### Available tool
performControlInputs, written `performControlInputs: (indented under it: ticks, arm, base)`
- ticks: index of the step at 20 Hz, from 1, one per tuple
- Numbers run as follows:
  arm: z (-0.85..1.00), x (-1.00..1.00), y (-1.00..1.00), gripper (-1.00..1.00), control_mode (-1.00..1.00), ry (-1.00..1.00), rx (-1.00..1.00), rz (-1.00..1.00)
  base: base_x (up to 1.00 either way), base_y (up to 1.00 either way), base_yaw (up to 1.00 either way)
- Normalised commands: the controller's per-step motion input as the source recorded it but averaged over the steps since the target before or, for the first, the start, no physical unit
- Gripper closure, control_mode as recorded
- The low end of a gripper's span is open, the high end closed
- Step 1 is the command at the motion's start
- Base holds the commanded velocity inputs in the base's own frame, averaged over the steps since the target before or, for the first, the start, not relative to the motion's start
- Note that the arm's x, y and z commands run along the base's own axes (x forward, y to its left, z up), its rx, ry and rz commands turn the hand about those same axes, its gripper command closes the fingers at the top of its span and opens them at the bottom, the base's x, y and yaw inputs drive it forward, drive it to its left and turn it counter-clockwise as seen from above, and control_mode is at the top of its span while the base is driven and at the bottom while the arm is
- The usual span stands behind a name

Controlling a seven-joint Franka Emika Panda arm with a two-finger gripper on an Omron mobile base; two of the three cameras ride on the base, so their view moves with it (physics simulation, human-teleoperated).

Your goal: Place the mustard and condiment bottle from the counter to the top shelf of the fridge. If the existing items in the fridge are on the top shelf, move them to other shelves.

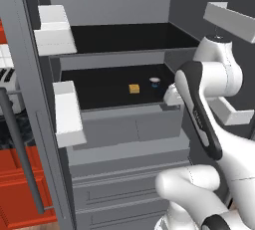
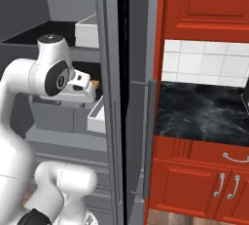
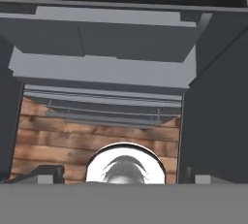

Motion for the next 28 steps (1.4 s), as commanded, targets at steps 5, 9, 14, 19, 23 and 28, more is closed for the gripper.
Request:
performControlInputs:
  ticks: [5,9,14,19,23,28]
  arm:
    - [0.0,-0.68,0.18,-1.0,-1.0,0.0,-0.01,0.01]
    - [0.0,-0.13,0.05,-1.0,-1.0,0.0,-0.01,0.0]
    - [0.0,-0.24,0.0,-1.0,1.0,0.0,0.0,0.0]
    - [0.0,0.0,0.0,-1.0,1.0,0.0,0.0,0.0]
    - [0.0,0.0,0.0,-1.0,1.0,0.0,0.0,0.0]
    - [0.0,0.0,0.0,-1.0,1.0,0.0,0.0,0.0]
  base:
    - [0.0,0.0,0.0]
    - [0.0,0.0,0.0]
    - [-0.15,0.0,0.01]
    - [-0.66,0.3,0.14]
    - [-0.44,0.6,0.08]
    - [-0.36,0.89,0.06]
